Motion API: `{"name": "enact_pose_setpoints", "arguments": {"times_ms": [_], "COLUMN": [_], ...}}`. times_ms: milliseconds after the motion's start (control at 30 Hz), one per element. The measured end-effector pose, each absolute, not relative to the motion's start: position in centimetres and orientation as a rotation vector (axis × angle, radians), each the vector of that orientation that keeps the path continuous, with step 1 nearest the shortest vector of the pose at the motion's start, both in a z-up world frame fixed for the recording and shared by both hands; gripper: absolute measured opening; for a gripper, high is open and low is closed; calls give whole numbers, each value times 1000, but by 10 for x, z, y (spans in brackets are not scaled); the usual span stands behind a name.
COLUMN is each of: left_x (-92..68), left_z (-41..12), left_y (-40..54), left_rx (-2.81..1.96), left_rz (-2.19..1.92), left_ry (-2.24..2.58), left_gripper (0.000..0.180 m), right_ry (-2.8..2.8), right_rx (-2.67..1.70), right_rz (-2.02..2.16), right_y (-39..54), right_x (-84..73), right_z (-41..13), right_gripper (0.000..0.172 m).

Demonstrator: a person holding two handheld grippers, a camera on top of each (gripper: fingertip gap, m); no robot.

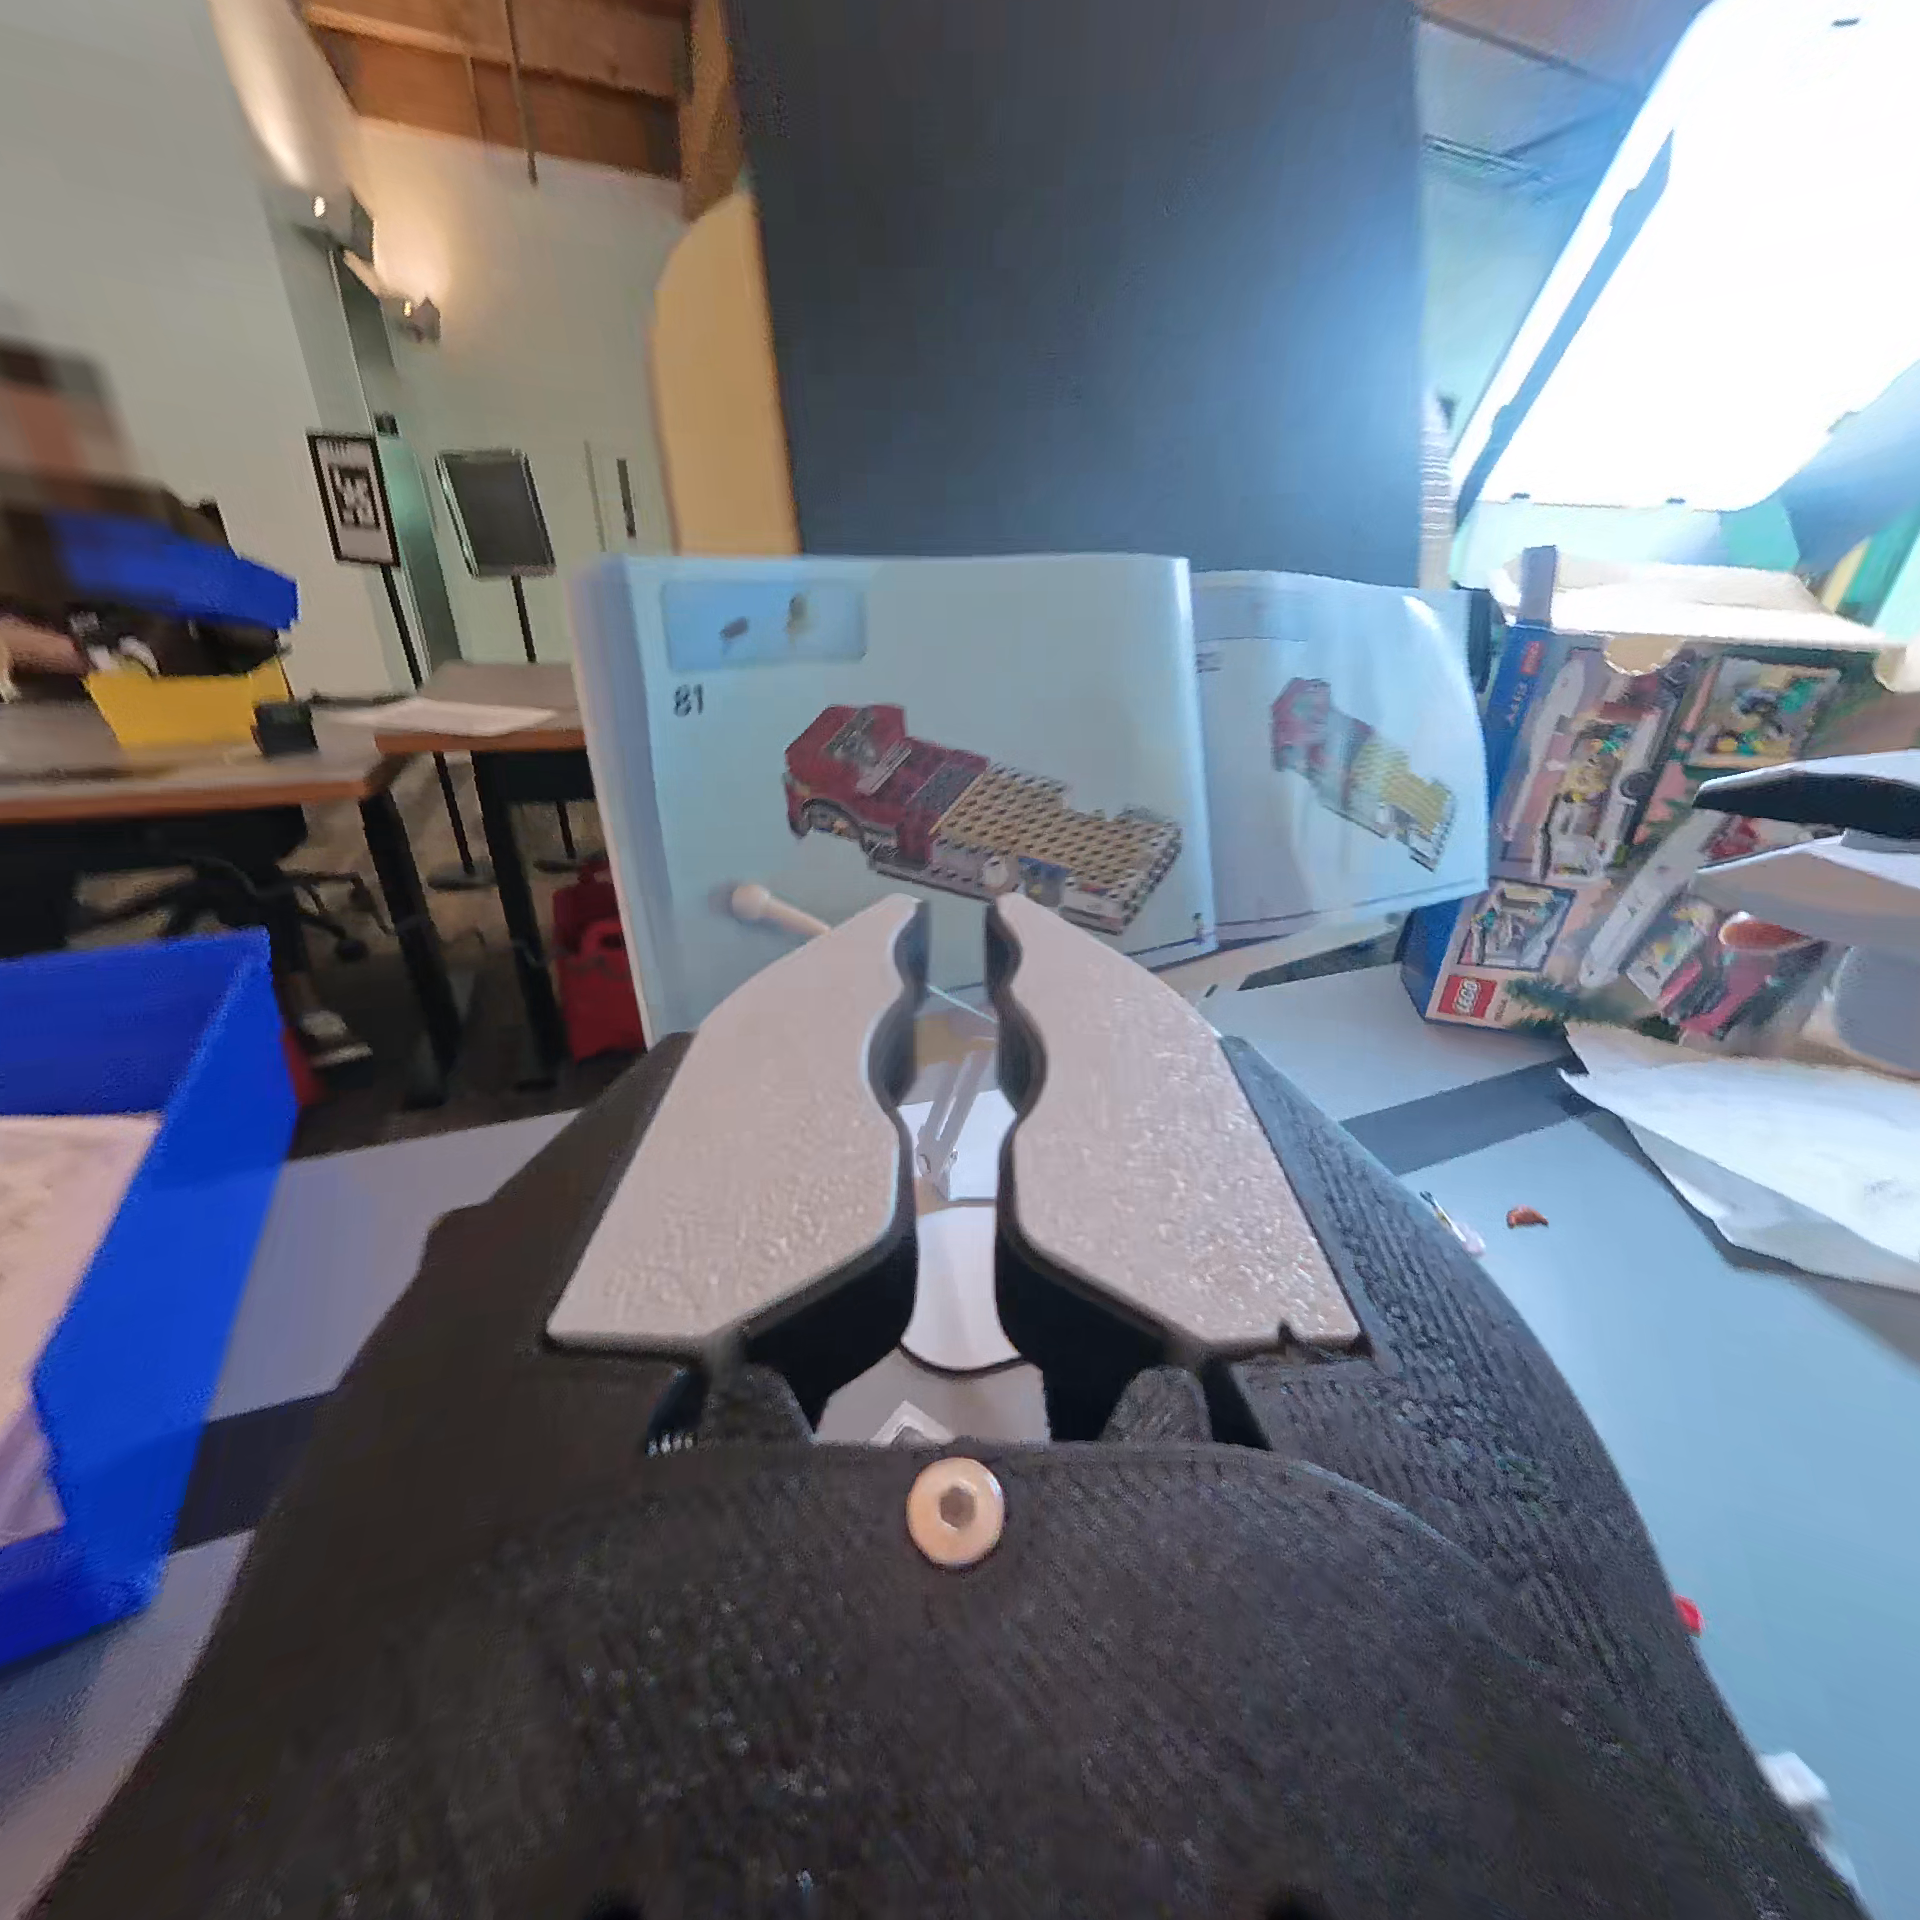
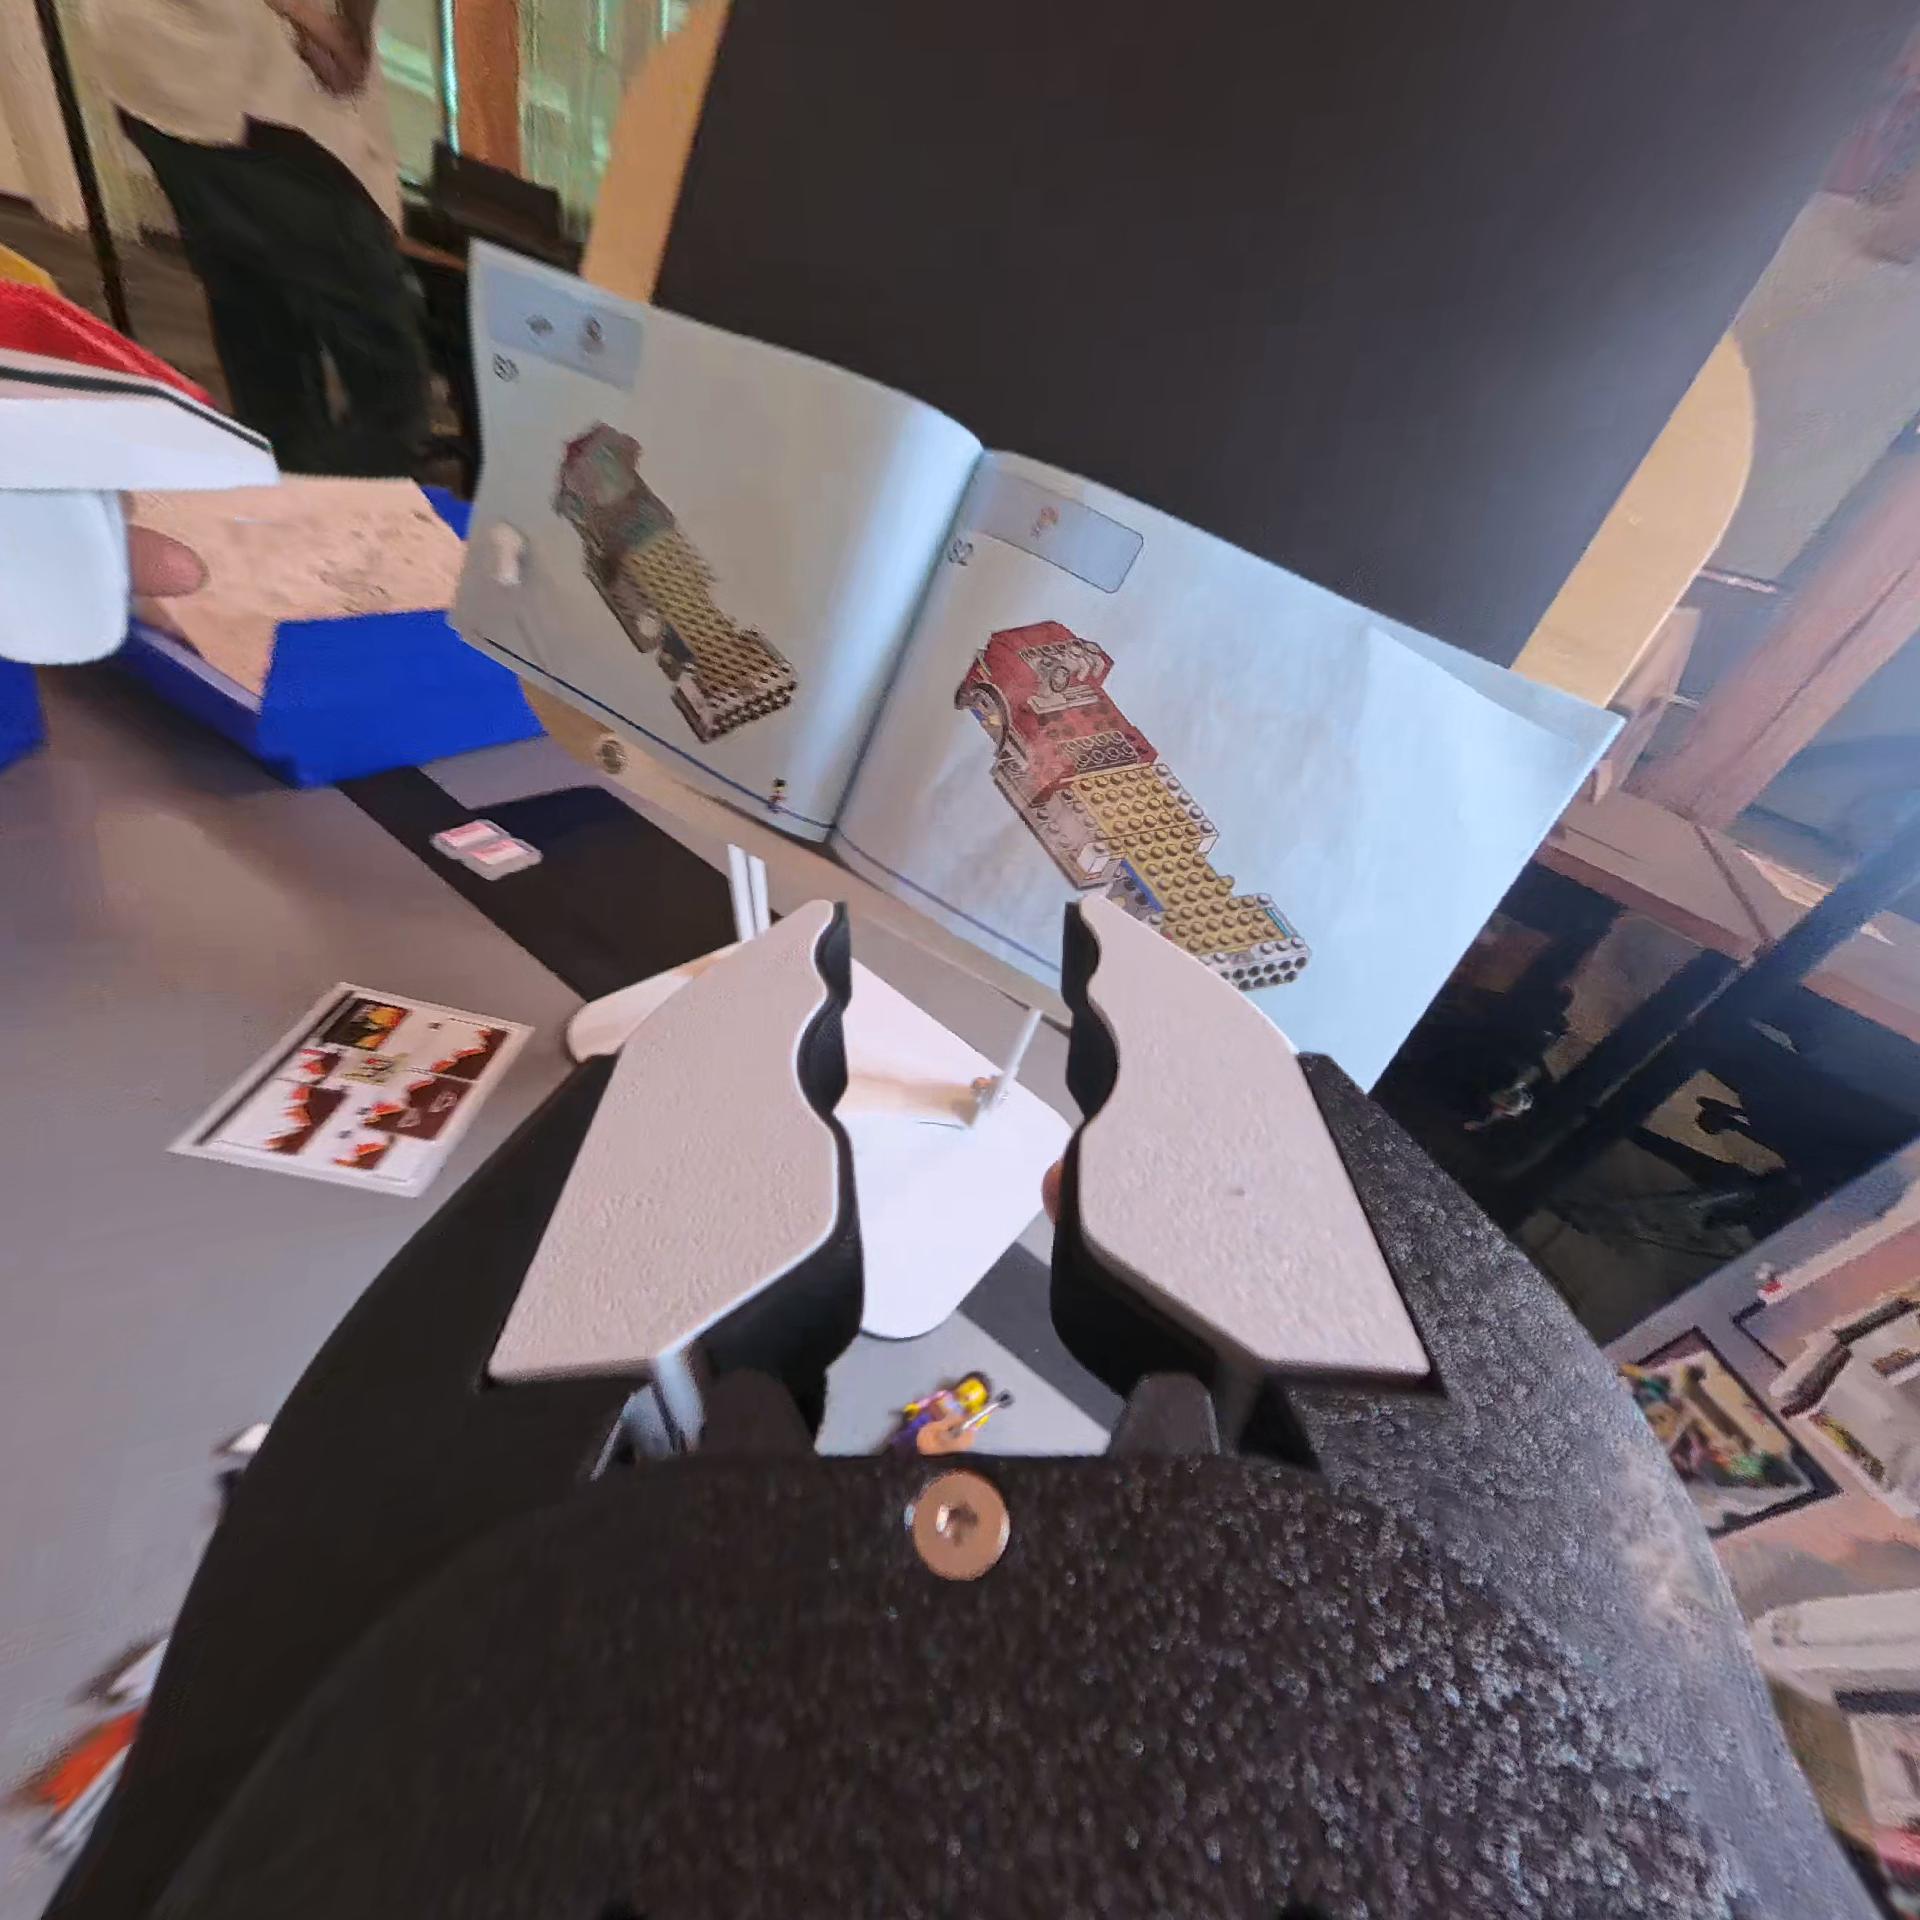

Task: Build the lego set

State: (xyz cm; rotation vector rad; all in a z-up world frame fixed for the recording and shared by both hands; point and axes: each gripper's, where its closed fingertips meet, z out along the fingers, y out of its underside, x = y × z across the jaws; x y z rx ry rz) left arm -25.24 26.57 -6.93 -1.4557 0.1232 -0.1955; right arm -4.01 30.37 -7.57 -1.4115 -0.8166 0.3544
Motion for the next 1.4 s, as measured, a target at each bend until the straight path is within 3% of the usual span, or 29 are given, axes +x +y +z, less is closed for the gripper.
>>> {"name": "enact_pose_setpoints", "arguments": {"times_ms": [67,133,333,433,633,900,1233,1400], "left_x": [-242,-239,-249,-244,-222,-172,-158,-176], "left_z": [-59,-53,-66,-95,-165,-222,-221,-151], "left_y": [239,212,142,116,98,102,101,138], "left_rx": [-1451,-1461,-1513,-1558,-1647,-1703,-1687,-1495], "left_rz": [-150,-104,-78,-112,-143,-211,-375,-100], "left_ry": [223,296,359,361,370,585,612,569], "left_gripper": [0,0,0,0,0,0,13,0], "right_ry": [-793,-771,-702,-641,-644,-759,-1170,-1072], "right_rx": [-1405,-1422,-1534,-1526,-1419,-1457,-1610,-1497], "right_rz": [399,449,549,566,601,677,664,653], "right_y": [277,252,183,159,150,141,139,155], "right_x": [-27,-11,27,37,36,23,-23,-48], "right_z": [-74,-78,-115,-140,-158,-184,-241,-206], "right_gripper": [33,0,0,1,20,20,11,11]}}
